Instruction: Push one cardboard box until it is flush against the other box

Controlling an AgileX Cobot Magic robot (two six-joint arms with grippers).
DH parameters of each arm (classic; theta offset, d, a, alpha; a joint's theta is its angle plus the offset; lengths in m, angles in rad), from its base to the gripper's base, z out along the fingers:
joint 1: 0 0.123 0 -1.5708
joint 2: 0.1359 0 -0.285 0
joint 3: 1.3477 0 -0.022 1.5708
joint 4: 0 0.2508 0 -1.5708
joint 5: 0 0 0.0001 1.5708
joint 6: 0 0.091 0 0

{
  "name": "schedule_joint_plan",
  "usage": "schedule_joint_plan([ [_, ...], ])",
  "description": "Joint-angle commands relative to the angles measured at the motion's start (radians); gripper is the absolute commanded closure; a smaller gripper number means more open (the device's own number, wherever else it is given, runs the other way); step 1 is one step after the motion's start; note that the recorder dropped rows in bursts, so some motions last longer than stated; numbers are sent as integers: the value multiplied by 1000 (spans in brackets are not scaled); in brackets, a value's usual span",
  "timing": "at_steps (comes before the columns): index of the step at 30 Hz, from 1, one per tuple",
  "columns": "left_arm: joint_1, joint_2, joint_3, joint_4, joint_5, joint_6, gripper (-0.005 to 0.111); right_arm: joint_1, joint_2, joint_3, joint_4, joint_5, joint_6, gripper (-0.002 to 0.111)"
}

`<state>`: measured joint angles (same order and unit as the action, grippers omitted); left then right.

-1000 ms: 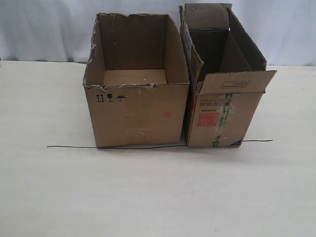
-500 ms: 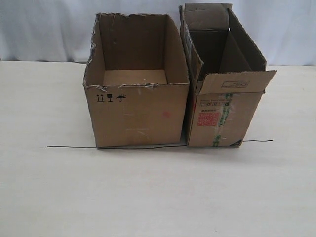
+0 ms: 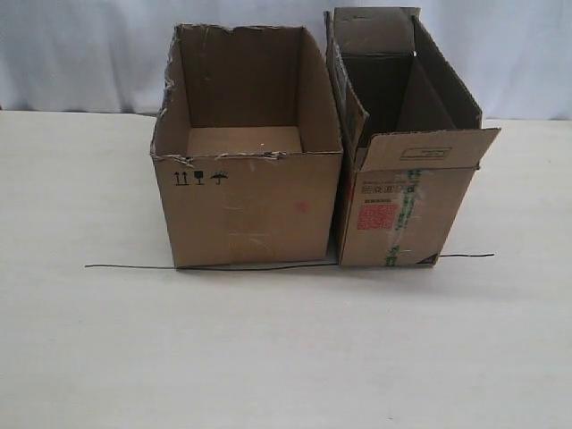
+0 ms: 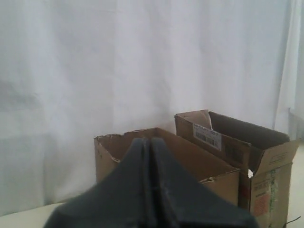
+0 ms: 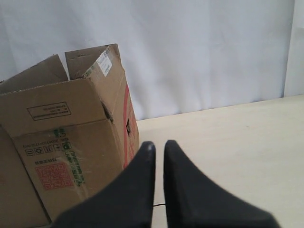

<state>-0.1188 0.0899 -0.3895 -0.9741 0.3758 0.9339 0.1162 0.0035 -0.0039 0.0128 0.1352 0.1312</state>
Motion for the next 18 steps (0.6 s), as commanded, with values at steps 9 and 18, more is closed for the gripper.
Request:
schedule_joint_plan([
  [9, -8, -8, 47, 442, -60, -328, 107, 3, -3, 4, 2, -7, -9, 103],
  [18, -8, -8, 254, 1106, -176, -1011, 107, 3, -3, 4, 2, -7, -9, 103],
])
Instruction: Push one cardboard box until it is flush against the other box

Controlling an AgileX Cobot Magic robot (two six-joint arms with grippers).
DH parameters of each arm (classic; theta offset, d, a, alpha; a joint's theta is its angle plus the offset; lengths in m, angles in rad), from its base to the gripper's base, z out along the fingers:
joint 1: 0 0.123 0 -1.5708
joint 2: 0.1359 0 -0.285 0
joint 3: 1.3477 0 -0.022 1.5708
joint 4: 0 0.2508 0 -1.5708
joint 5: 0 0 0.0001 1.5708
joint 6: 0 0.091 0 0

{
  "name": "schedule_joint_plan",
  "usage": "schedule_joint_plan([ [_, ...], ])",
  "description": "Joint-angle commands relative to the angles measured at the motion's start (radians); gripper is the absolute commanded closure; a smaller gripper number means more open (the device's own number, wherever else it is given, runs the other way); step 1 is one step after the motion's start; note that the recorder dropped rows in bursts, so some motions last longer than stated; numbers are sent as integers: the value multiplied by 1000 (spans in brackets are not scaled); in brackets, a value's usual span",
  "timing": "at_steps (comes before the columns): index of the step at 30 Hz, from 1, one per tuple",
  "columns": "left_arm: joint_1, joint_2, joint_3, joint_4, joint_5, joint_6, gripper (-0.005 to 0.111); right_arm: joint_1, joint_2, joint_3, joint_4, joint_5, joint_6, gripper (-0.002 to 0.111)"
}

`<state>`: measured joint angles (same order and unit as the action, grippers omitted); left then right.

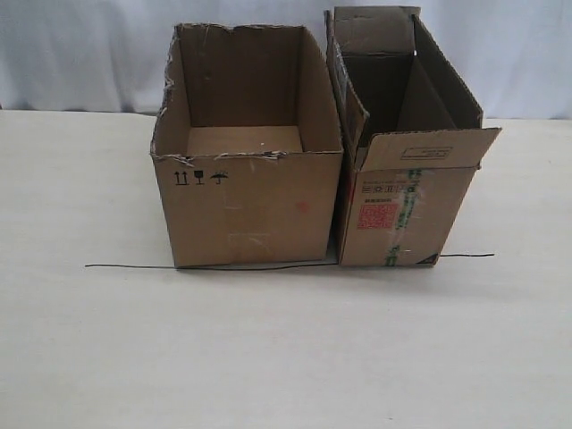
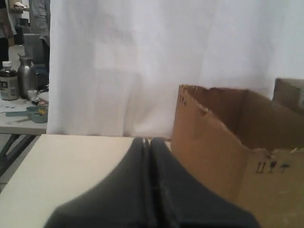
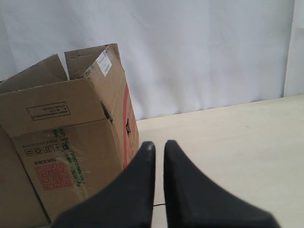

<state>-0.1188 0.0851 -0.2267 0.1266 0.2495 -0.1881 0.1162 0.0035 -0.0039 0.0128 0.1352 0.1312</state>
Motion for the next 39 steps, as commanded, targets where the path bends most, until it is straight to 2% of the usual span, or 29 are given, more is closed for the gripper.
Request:
schedule_joint_plan([
  [1, -8, -3, 117, -40, -79, 219, 107, 3, -3, 4, 2, -7, -9, 103],
  [3, -8, -3, 164, -96, -144, 359, 107, 3, -3, 4, 2, -7, -9, 103],
  [9, 3, -3, 227, -98, -219, 373, 107, 3, -3, 4, 2, -7, -9, 103],
  [15, 92, -6, 227, -127, -211, 373, 107, 3, -3, 4, 2, -7, -9, 103],
  [21, 165, -59, 227, -233, -201, 373, 107, 3, -3, 4, 2, -7, -9, 103],
  [30, 165, -85, 227, -340, -180, 366, 107, 3, -3, 4, 2, -7, -9, 103],
  [39, 165, -85, 227, -323, -184, 366, 107, 3, -3, 4, 2, -7, -9, 103],
])
